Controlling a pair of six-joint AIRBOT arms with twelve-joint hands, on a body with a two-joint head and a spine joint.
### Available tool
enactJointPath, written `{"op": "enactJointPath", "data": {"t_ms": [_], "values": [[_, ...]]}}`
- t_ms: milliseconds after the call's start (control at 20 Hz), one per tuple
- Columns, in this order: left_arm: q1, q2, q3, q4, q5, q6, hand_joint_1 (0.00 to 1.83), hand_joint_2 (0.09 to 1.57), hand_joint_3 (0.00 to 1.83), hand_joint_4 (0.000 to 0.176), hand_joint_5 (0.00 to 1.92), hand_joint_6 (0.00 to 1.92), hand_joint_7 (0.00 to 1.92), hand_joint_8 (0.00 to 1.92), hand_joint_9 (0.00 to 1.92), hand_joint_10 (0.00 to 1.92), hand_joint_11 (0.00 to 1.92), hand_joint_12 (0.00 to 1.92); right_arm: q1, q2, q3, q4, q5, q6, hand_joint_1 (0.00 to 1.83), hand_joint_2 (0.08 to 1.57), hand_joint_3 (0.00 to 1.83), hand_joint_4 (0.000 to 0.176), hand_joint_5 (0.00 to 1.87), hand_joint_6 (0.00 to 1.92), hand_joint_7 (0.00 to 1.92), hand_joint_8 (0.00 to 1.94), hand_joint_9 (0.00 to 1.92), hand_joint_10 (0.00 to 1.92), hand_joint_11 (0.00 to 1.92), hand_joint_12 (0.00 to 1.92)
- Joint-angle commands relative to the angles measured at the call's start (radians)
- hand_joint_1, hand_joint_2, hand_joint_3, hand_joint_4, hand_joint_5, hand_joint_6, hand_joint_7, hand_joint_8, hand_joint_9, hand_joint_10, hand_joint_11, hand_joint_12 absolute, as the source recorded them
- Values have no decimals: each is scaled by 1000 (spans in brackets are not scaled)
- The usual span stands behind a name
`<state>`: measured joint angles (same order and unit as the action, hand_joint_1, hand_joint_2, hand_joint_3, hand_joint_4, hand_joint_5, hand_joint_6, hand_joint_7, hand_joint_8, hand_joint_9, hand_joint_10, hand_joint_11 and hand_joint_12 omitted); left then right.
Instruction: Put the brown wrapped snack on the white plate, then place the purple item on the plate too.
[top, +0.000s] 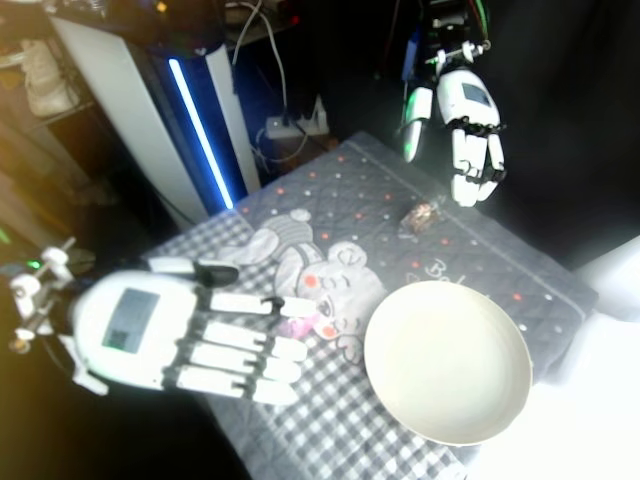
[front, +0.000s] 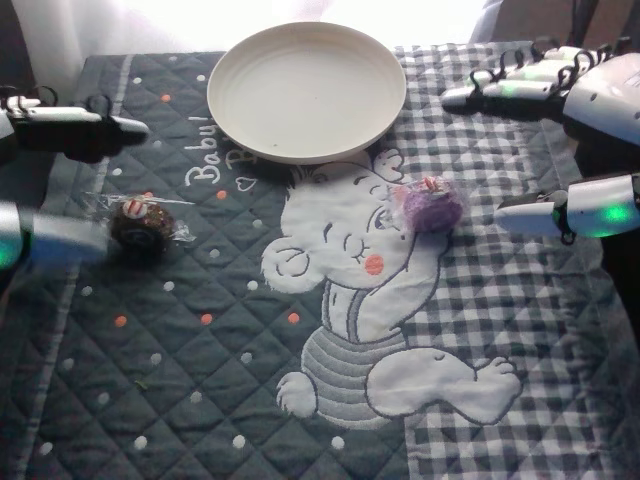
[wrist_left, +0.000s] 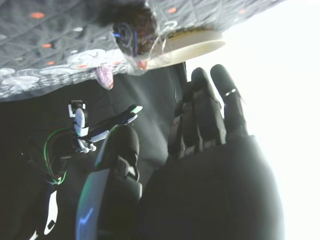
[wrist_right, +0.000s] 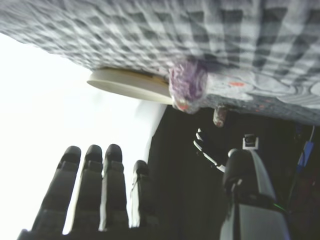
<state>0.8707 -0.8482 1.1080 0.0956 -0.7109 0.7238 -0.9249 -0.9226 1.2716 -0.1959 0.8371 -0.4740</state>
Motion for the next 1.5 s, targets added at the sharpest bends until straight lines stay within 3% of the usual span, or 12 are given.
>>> {"op": "enactJointPath", "data": {"t_ms": [0,200,400,650,700,750,900,1000,1100,1150,1300,1450], "values": [[-22,-9,4,2,-81,-10,811,861,0,118,369,0,509,2,559,39,156,783,13,-2,5,33,108,2,693,1060,10,92,315,12,249,7,262,14,95,584],[-110,-73,69,86,63,-10,794,836,0,112,388,0,513,0,551,1,66,815,13,-11,10,25,108,2,664,1078,9,90,336,9,248,2,238,1,57,575],[-203,-137,137,209,233,-10,787,850,1,101,457,0,600,0,647,3,116,860,13,-16,11,20,108,2,742,1087,0,143,328,1,236,1,215,4,0,638],[-252,-194,191,267,336,-9,942,963,1,1,817,19,951,47,900,65,198,1239,13,-21,14,16,109,2,635,1099,2,156,319,2,268,1,286,0,0,864],[-252,-201,198,266,342,-9,1089,1025,17,0,1061,587,1191,167,1115,297,408,1297,13,-22,14,16,109,2,661,1113,4,149,323,2,259,1,268,2,0,807],[-252,-203,201,259,342,-9,1242,1053,10,0,1068,615,1146,802,1081,666,481,1362,13,-22,14,16,109,2,655,1116,4,141,326,2,263,3,270,4,0,801],[-251,-207,203,210,294,-10,1088,1114,2,0,970,1009,868,1503,859,1820,598,1905,13,-22,14,16,108,2,667,1127,2,118,343,1,278,0,286,2,3,827],[-264,-209,206,181,250,-10,1100,1095,0,0,1014,944,861,1575,852,1900,655,1920,13,-23,14,16,108,2,685,1135,1,112,361,3,283,2,279,0,0,768],[-304,-226,225,172,222,-10,1042,1115,1,93,960,1039,869,1528,851,1765,587,1916,13,-23,14,16,108,2,693,1137,0,106,368,1,286,1,284,1,0,772],[-332,-244,244,169,215,-10,1114,1079,0,0,1051,884,863,1528,814,1683,609,1807,13,-24,15,16,108,2,699,1128,0,104,371,1,291,1,294,3,0,793],[-410,-337,343,144,217,-20,1131,1068,0,0,1073,809,979,975,884,1365,618,1753,13,-37,24,15,109,2,678,1114,0,104,382,2,302,2,288,2,0,741],[-481,-439,451,163,278,-35,1121,1057,0,0,1104,772,763,1468,736,1820,605,1920,13,-56,39,-2,109,9,666,1093,0,123,381,2,303,0,303,3,0,857]]}}
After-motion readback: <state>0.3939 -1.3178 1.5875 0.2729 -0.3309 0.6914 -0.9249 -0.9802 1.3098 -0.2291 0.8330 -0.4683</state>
